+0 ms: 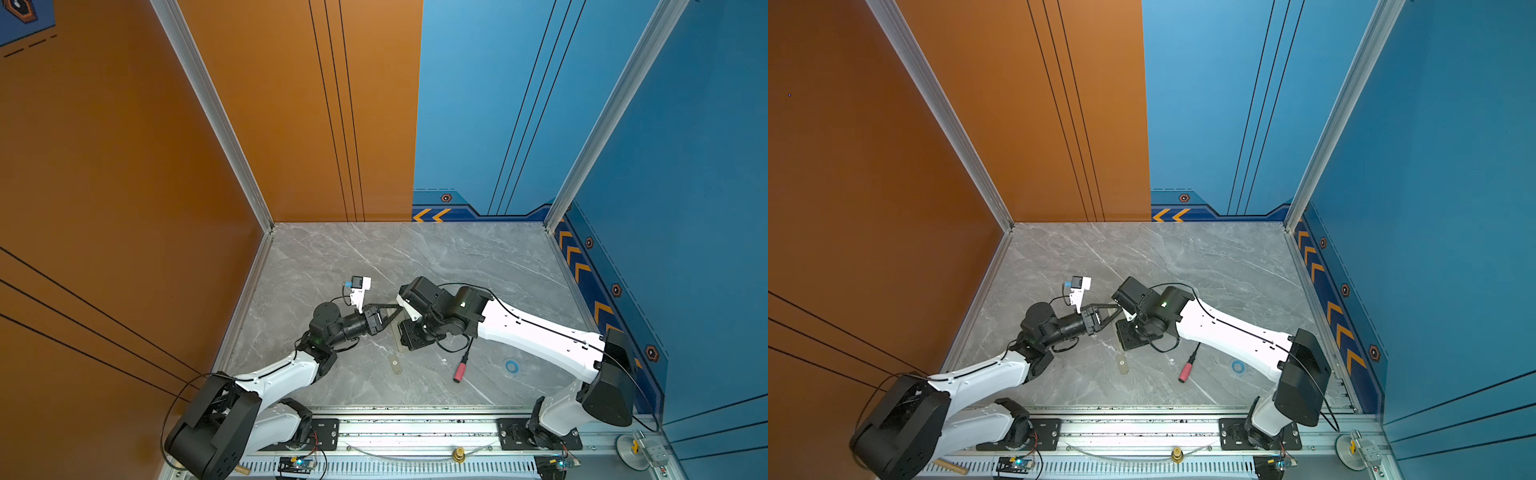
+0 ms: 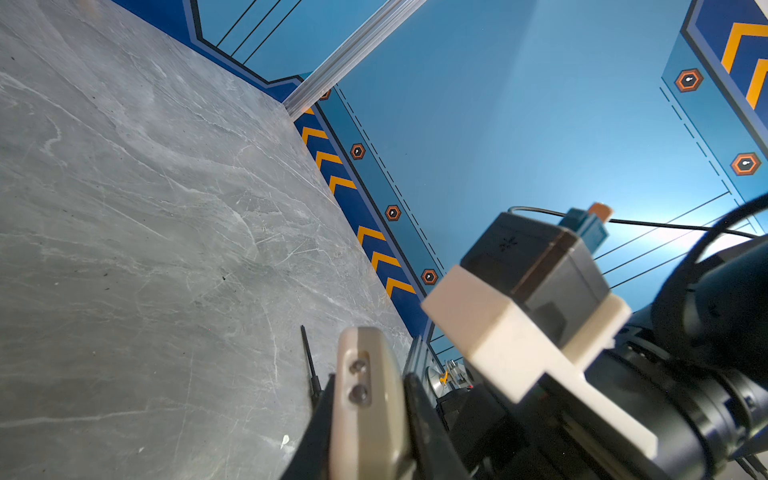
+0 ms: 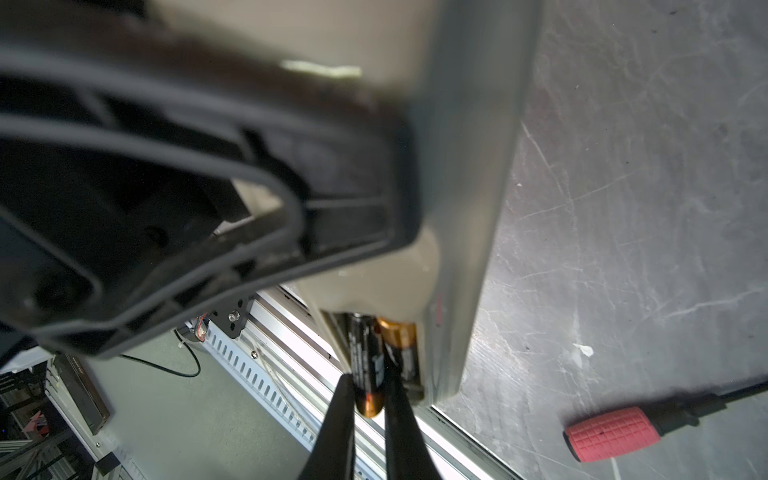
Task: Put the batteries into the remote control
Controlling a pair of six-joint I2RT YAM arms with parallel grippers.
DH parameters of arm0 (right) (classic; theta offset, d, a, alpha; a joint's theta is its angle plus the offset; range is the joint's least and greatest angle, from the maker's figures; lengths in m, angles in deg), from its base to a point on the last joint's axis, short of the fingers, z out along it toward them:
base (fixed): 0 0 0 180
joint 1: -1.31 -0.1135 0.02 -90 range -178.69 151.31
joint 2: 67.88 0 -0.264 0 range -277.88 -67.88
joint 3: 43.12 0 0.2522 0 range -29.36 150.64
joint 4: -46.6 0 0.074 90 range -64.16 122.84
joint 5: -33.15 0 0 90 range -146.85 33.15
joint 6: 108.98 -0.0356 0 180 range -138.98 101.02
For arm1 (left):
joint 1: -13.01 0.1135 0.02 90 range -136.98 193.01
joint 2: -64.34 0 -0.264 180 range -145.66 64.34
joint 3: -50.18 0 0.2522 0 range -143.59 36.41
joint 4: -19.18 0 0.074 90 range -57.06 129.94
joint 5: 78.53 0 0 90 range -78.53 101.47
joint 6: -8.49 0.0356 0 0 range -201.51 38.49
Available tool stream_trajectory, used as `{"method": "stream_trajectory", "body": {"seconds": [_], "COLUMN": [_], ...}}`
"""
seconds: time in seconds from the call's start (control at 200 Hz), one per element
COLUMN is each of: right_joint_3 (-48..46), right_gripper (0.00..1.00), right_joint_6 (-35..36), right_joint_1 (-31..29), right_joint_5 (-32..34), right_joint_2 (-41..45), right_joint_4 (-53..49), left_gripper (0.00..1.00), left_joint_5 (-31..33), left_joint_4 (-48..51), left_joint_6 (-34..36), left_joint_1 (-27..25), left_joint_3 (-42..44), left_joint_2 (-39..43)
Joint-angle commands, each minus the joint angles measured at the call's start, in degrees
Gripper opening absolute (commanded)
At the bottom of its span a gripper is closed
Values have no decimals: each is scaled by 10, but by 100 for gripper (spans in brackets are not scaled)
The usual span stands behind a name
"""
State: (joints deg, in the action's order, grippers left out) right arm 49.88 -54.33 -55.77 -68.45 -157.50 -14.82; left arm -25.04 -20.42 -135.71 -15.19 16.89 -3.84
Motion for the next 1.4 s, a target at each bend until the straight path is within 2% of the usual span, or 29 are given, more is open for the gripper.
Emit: {"method": "stream_trajectory", "body": {"seconds": [0.0,0.235,0.541,1.397], "right_joint_3": [10,7,9,42], "right_gripper": [15,18,23,31], "right_joint_6": [1,1,-1,-2], "right_joint_1": [10,11,13,11], "right_joint_5": [40,43,43,52], "right_joint_2": [-1,0,2,20], "right_joint_4": [-16,-19,-21,-45], "left_gripper": [0,0,0,0], "left_joint_5": [-32,-33,-44,-58], "left_joint_4": [-45,-82,-177,-198], "left_joint_6": [-26,-56,-103,-132], "left_joint_1": [-8,1,14,24], "left_joint_3": [0,6,14,9], "left_joint_2": [1,-18,-68,-94]}}
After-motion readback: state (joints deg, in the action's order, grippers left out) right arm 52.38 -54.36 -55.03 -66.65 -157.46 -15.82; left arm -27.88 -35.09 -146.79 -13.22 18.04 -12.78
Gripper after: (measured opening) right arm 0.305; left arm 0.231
